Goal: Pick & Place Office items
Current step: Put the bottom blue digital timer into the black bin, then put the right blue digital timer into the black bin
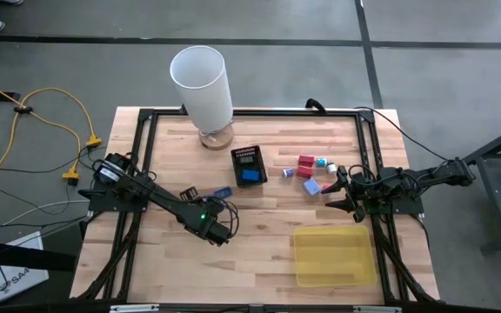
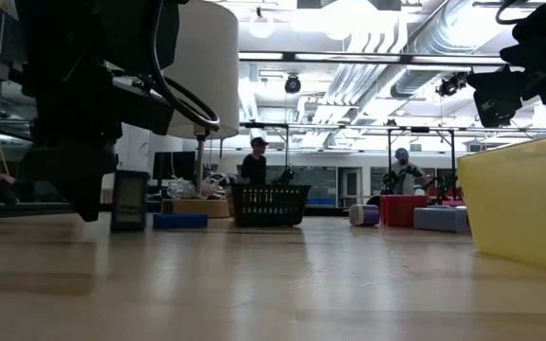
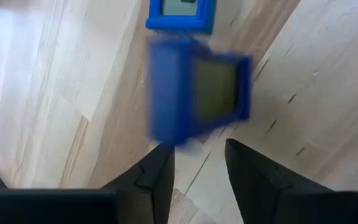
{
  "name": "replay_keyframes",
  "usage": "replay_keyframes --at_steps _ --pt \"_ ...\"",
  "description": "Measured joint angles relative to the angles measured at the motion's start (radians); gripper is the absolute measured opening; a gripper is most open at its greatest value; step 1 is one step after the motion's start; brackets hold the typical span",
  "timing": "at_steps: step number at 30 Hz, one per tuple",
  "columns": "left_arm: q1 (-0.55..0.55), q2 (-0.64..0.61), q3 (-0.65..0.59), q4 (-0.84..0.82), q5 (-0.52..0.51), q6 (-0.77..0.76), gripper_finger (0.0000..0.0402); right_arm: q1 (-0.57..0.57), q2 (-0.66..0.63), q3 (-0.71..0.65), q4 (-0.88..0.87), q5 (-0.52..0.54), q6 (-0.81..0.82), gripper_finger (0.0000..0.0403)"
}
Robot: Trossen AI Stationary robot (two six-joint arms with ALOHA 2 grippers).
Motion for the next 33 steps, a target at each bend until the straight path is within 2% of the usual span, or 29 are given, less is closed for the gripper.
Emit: replay_keyframes --at_steps 25,33 --pt "0.000 0.000 0.000 -0.001 0.002 -0.009 0.0134 0.000 0.000 0.000 0.000 0.000 0.000 0.0190" --pt "0.000 -0.035 0.001 -0.003 0.000 -0.009 0.0134 0.000 0.000 0.000 0.000 0.000 0.000 0.0190"
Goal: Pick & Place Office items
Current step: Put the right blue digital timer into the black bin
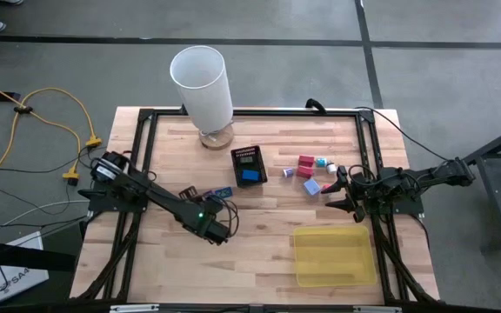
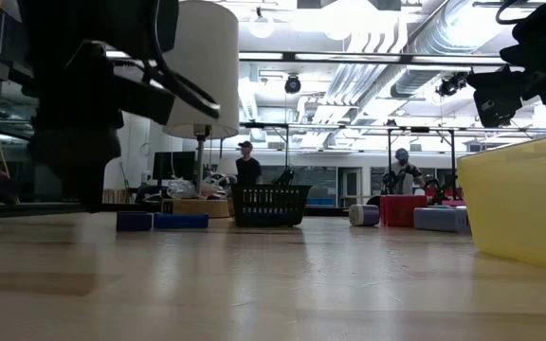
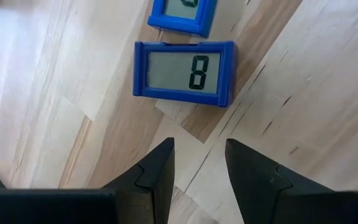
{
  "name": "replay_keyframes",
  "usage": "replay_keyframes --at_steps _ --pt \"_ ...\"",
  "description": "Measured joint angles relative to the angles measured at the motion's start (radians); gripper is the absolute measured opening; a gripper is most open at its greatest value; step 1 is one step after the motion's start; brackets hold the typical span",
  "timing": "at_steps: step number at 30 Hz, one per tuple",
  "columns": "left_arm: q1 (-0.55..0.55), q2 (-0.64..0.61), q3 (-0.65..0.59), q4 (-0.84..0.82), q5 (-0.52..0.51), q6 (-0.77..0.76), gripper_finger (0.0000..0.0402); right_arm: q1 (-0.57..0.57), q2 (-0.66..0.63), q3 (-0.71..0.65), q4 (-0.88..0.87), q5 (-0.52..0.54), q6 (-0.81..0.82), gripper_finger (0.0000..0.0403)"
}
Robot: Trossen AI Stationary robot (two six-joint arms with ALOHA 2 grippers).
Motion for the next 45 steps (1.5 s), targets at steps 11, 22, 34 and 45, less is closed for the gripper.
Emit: replay_keyframes --at_steps 11,22,34,45 --pt "0.000 -0.107 0.000 0.003 -0.001 0.007 0.0134 0.000 0.000 0.000 0.000 0.000 0.000 0.0190" --pt "0.000 -0.172 0.000 0.003 -0.002 0.008 0.0134 0.000 0.000 0.000 0.000 0.000 0.000 0.0190" --pt "0.066 -0.172 0.000 0.122 -0.020 -0.016 0.0134 0.000 0.000 0.000 0.000 0.000 0.000 0.0190" --pt "0.211 -0.172 0.000 0.287 -0.006 0.290 0.0134 0.000 0.000 0.000 0.000 0.000 0.000 0.0190"
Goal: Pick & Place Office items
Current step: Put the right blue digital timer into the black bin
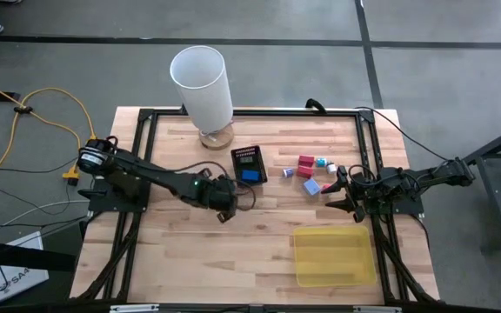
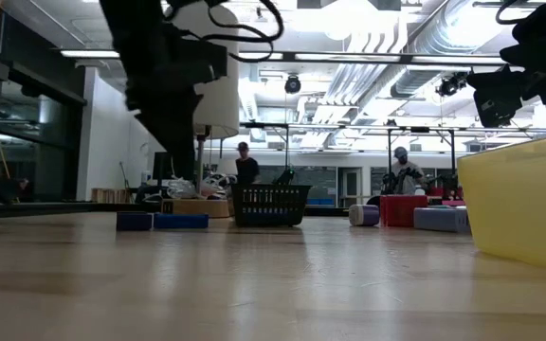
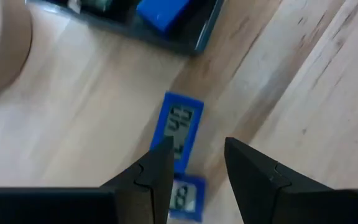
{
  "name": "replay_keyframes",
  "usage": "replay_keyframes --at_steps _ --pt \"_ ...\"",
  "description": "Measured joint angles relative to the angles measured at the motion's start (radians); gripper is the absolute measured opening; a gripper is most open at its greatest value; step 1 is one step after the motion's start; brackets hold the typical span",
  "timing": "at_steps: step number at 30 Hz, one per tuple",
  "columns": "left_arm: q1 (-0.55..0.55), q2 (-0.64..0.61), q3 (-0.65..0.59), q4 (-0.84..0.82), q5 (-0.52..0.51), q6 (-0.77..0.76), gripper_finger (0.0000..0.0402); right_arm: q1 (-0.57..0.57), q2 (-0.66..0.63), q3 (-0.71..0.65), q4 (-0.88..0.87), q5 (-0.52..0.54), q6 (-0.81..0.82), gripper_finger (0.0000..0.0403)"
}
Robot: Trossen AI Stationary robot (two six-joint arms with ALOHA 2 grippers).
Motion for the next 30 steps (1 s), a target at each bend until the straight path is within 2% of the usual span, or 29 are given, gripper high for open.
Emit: replay_keyframes --at_steps 4,17,25,30 --pt "0.063 0.000 0.000 0.009 0.069 0.105 0.0134 0.000 0.000 0.000 0.000 0.000 0.000 0.0190" --pt "0.244 0.000 0.000 0.009 0.395 0.495 0.0134 0.000 0.000 0.000 0.000 0.000 0.000 0.0190" --pt "0.310 0.000 0.000 0.008 0.459 0.544 0.0134 0.000 0.000 0.000 0.000 0.000 0.000 0.0190" --pt "0.315 0.000 0.000 0.011 0.454 0.544 0.0134 0.000 0.000 0.000 0.000 0.000 0.000 0.0190"
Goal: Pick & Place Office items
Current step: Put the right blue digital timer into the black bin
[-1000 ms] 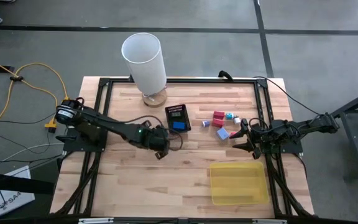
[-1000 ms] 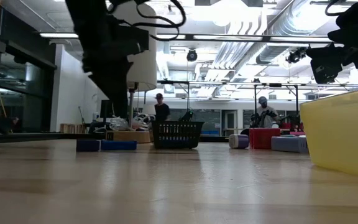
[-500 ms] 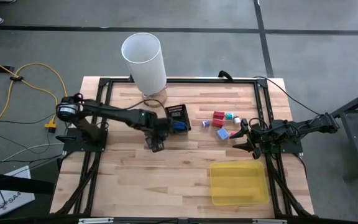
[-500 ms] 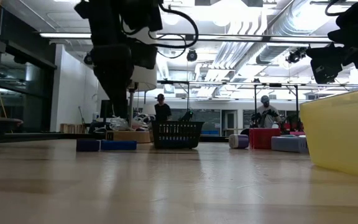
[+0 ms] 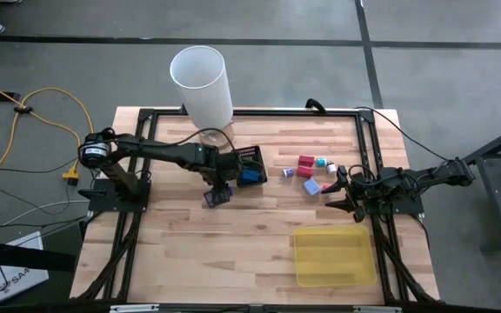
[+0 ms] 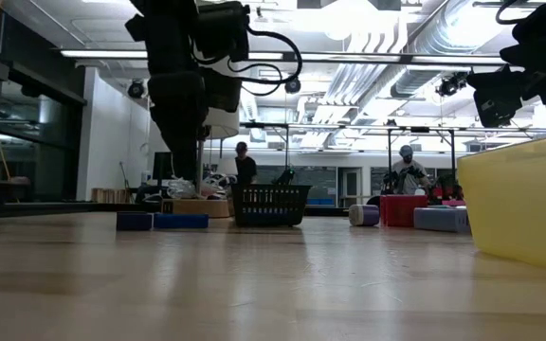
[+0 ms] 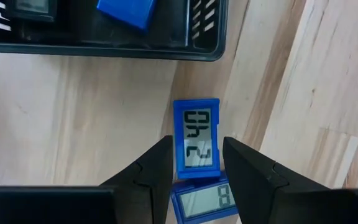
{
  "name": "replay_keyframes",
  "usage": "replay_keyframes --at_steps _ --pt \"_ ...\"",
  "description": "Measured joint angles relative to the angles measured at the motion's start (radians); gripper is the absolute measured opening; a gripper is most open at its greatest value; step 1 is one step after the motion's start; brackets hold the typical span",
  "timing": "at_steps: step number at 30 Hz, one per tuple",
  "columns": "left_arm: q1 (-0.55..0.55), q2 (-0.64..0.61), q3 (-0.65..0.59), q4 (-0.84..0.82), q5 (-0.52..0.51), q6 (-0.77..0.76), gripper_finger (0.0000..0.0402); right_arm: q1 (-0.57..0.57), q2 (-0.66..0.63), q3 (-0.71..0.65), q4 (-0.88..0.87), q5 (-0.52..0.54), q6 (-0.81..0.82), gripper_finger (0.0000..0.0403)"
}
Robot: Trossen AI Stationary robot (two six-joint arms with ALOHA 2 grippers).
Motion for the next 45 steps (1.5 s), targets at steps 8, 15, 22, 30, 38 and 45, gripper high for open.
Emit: replay_keyframes --at_steps 8,15,22,30,38,45 --pt "0.000 0.000 0.000 0.017 -0.001 -0.003 0.0154 0.000 0.000 0.000 0.000 0.000 0.000 0.0190" --pt "0.001 0.000 0.000 0.016 -0.002 -0.047 0.0232 0.000 0.000 0.000 0.000 0.000 0.000 0.0190" --pt "0.001 0.000 0.000 0.015 -0.002 -0.091 0.0306 0.000 0.000 0.000 0.000 0.000 0.000 0.0190" --pt "-0.012 0.014 -0.001 0.013 -0.041 -0.072 0.0323 0.000 0.000 0.000 0.000 0.000 0.000 0.0190" --pt "-0.023 0.062 -0.002 0.038 -0.048 -0.072 0.0323 0.000 0.000 0.000 0.002 0.000 0.000 0.0190" --pt "-0.023 0.113 -0.002 0.077 -0.048 -0.073 0.0323 0.000 0.006 0.000 0.003 0.003 0.000 0.0190"
